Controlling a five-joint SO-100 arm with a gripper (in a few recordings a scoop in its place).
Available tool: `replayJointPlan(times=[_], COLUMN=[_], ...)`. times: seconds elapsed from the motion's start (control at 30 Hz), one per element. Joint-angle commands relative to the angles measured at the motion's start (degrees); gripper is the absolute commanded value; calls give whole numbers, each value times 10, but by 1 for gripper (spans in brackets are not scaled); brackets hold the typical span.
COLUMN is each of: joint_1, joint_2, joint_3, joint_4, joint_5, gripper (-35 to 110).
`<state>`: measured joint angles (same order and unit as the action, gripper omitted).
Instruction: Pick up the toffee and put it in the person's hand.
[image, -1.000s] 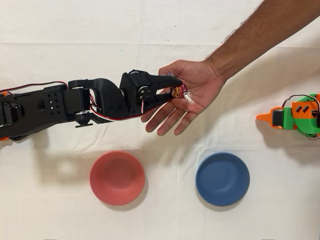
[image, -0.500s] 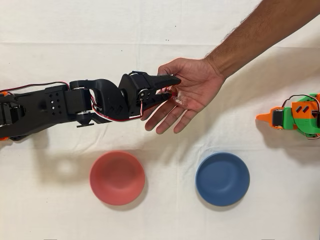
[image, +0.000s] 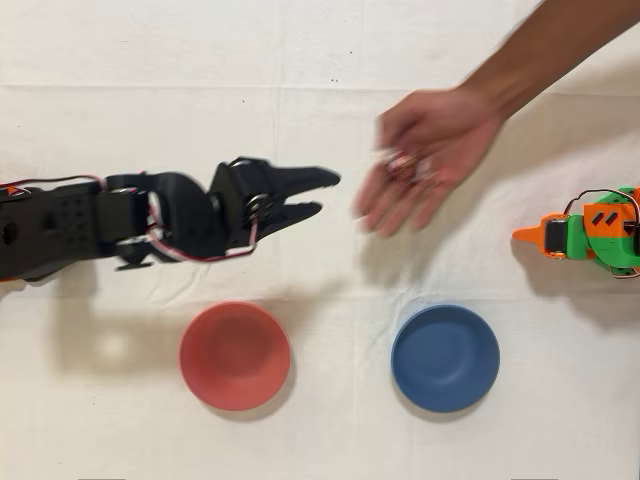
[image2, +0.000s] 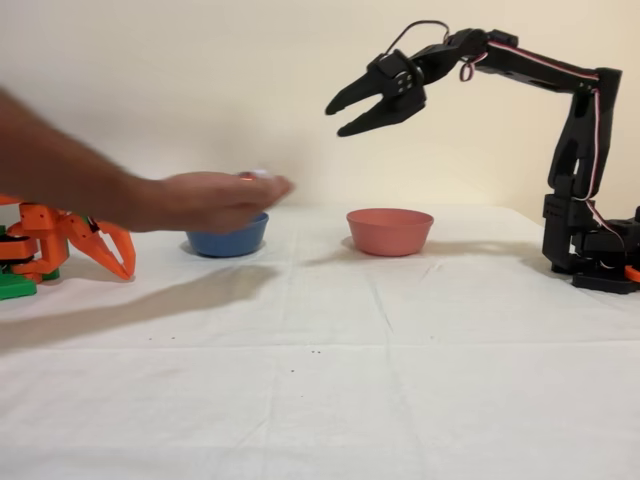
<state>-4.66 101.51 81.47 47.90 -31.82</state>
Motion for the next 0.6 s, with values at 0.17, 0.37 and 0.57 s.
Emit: replayJointPlan(times=[0.17,0.37,0.57], joint_1=[86,162,182], joint_2=[327,571,760], joint_3=[211,405,514], joint_4=[29,110,280], joint_5=[81,149,149], gripper=[0,0,0])
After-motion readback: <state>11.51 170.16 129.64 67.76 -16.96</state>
